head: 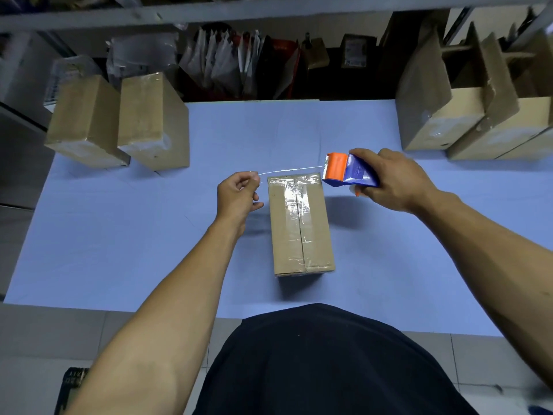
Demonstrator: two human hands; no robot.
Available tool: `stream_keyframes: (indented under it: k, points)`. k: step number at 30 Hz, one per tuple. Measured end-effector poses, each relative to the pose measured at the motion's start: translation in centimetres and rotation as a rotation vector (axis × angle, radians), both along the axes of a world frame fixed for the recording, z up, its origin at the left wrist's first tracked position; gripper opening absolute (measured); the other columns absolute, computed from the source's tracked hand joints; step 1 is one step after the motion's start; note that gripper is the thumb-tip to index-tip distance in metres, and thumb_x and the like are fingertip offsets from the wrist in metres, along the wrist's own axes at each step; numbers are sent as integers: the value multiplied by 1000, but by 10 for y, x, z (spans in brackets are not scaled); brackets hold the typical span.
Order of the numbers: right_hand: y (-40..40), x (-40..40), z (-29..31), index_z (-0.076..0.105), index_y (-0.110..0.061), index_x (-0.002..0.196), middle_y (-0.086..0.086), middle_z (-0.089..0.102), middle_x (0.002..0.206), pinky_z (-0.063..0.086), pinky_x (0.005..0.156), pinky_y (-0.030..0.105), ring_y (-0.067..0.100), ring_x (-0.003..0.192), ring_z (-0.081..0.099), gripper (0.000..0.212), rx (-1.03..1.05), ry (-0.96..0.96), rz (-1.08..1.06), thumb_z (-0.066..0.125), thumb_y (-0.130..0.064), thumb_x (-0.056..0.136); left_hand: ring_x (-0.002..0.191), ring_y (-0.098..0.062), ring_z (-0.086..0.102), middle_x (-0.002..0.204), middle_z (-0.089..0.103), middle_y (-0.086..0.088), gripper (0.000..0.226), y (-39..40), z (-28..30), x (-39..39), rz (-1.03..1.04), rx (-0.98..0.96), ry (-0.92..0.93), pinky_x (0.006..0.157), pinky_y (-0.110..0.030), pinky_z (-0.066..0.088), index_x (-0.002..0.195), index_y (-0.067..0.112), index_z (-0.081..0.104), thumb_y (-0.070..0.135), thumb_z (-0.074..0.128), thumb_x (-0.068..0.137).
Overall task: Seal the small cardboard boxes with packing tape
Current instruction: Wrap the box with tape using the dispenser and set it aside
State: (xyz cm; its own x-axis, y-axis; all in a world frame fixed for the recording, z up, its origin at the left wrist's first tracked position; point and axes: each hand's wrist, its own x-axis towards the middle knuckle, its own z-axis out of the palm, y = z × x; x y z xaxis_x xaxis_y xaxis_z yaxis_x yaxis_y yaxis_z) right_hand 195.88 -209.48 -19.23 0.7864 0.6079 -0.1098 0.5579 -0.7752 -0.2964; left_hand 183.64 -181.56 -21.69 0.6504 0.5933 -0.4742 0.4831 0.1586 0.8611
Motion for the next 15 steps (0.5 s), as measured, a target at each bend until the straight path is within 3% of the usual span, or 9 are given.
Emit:
stream_keyframes:
  k: [6, 10, 11, 13, 15]
  points:
    - [5, -8, -10, 38, -32, 143, 5, 51, 95, 34, 68, 32, 28, 89, 49, 67, 31, 93, -42, 70, -39, 84, 73, -13, 56, 91, 66, 1, 9, -21, -19, 3, 127, -90, -5, 54, -20, 50, 105, 14, 67, 16, 63, 97]
    - [0, -9, -17, 36, -32, 144, 9, 54, 96, 40, 69, 34, 30, 90, 51, 68, 37, 105, -64, 69, -40, 84, 89, -23, 64, 114, 66, -10, 39, -31, -25, 6, 225, -351, 87, 79, -38, 59, 123, 10, 61, 28, 73, 90]
    - [-1, -10, -17, 36, -32, 144, 10, 54, 96, 42, 70, 36, 31, 89, 51, 69, 38, 103, -60, 69, -40, 84, 81, -23, 63, 109, 64, -13, 42, -30, -24, 6, 234, -431, 107, 74, -38, 59, 120, 10, 61, 30, 76, 87]
    - [-2, -11, -17, 37, -30, 144, 10, 54, 95, 45, 72, 38, 32, 89, 51, 69, 38, 97, -60, 69, -40, 84, 62, -19, 56, 85, 61, -11, 24, -28, -20, 7, 217, -501, 139, 56, -31, 53, 98, 12, 60, 26, 75, 86]
    - [-1, -13, -18, 36, -30, 145, 11, 54, 96, 46, 72, 38, 32, 89, 51, 70, 42, 87, -68, 69, -40, 85, 50, -17, 54, 66, 63, -4, 9, -29, -11, 12, 230, -482, 184, 46, -23, 47, 89, 10, 61, 16, 68, 89]
